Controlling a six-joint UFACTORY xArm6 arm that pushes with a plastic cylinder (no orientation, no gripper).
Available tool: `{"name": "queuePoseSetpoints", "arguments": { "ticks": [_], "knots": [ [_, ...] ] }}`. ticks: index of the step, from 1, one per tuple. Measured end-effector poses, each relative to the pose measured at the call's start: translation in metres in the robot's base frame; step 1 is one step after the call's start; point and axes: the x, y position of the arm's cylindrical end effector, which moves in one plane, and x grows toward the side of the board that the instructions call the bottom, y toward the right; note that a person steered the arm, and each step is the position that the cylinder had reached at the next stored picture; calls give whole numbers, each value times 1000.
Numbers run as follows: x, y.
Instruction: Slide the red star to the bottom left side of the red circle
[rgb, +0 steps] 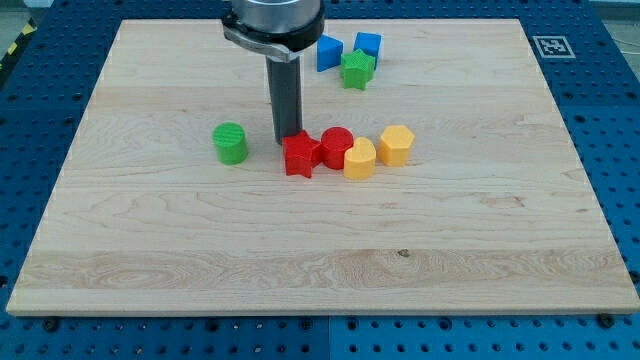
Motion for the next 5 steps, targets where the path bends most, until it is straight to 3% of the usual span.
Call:
{"name": "queuePoseSetpoints", "arguments": {
  "ticks": [2,4,5],
  "knots": [
    [40,-4],
    [80,-76],
    [62,-107]
  ]
}}
